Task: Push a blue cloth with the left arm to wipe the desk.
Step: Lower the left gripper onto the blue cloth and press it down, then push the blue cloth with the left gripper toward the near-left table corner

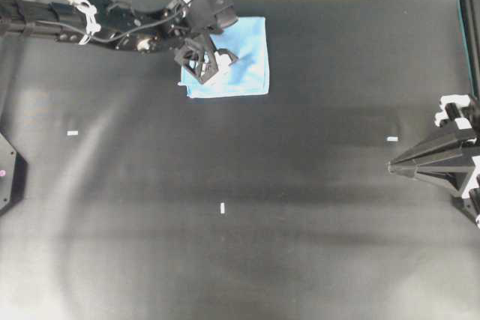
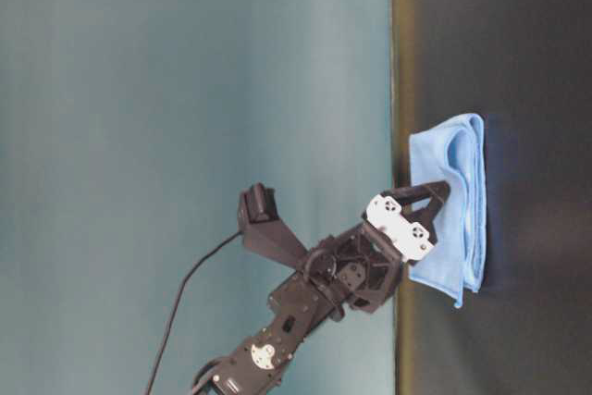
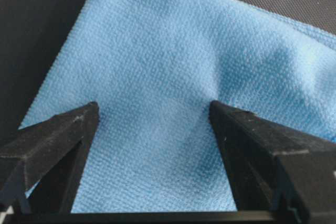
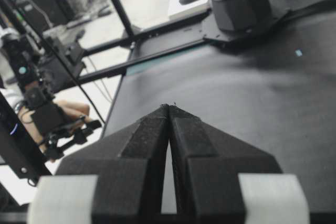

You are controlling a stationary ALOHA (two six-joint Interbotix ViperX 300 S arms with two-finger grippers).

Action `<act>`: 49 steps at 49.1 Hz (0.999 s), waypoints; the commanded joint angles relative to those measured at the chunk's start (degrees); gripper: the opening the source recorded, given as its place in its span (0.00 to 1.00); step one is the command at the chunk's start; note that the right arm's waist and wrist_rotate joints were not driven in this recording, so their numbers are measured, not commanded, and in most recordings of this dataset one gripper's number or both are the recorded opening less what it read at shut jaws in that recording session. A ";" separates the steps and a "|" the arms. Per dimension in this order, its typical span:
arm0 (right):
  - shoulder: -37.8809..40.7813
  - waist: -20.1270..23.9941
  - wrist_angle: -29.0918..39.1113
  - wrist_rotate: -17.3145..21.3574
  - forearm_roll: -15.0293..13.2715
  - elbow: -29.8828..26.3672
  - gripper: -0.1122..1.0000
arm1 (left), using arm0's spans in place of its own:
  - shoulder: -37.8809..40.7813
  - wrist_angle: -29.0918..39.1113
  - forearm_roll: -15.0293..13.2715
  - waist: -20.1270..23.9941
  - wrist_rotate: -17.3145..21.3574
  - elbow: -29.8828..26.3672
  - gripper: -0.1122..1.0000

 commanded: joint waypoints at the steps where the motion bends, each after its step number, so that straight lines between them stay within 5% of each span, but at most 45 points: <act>1: 0.26 0.00 -0.26 0.00 0.09 -0.35 0.09 | -0.53 -0.26 0.18 -1.23 0.09 0.97 0.85; 29: 0.26 0.00 -0.26 0.09 0.09 0.09 0.09 | -10.37 -3.96 0.18 -9.23 -2.99 16.96 0.85; 49: 0.18 0.00 -0.18 0.09 0.09 0.09 0.09 | -19.86 -7.73 0.18 -21.18 -2.99 31.29 0.85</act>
